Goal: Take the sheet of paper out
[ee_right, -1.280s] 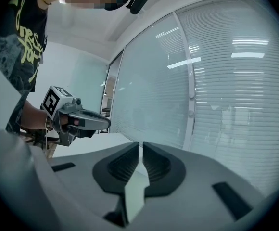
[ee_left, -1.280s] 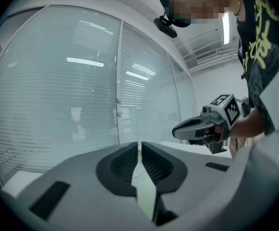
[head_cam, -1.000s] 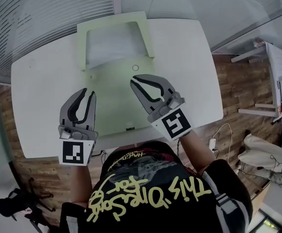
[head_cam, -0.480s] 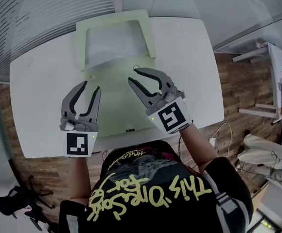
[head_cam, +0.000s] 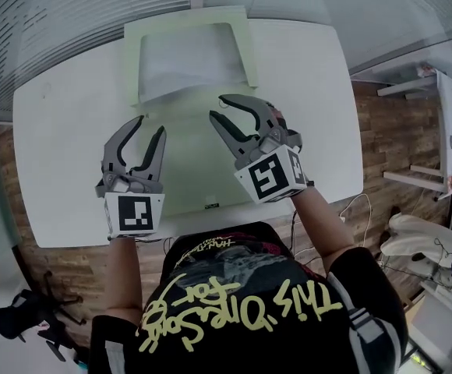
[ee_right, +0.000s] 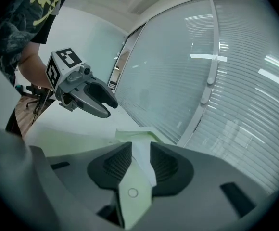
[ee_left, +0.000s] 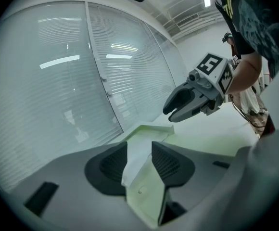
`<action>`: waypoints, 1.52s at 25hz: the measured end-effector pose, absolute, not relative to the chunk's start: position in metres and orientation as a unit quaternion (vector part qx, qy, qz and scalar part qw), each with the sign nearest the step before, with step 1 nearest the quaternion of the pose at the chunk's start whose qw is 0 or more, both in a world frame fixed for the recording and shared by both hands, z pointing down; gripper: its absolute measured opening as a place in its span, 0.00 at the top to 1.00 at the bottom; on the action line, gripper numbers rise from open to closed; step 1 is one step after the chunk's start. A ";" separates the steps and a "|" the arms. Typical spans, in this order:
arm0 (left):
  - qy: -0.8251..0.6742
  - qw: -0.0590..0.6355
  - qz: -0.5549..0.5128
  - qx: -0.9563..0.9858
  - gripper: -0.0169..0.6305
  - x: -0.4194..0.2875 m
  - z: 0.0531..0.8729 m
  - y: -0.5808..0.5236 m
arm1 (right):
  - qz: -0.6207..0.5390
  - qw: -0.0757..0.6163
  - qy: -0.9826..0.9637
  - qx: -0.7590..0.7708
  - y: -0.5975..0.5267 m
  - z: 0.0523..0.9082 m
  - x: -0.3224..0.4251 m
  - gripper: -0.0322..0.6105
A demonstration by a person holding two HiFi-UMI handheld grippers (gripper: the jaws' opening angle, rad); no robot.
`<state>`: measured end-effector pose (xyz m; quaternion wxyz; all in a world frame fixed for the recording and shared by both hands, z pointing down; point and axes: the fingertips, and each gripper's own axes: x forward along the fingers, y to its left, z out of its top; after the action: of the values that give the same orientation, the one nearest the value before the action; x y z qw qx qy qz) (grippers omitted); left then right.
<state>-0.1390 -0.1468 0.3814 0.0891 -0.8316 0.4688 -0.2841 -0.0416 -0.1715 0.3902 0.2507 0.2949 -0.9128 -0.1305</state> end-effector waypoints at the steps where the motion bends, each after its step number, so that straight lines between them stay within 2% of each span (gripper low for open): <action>1: 0.469 0.090 -0.288 -0.830 0.75 -0.140 0.384 -0.148 | -0.135 0.256 -0.911 0.293 -0.172 0.392 -0.042 0.79; 17: 0.448 0.117 -0.362 -0.809 0.75 -0.139 0.418 -0.169 | -0.197 0.338 -0.874 0.287 -0.196 0.428 -0.045 0.78; 38: 0.425 0.124 -0.436 -0.784 0.75 -0.137 0.458 -0.193 | -0.229 0.398 -0.848 0.265 -0.219 0.460 -0.047 0.75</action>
<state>-0.1366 -0.1932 0.4584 0.1237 -0.7835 0.4246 -0.4364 -0.0469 -0.2192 0.4605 0.3978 0.2647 -0.8480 -0.2293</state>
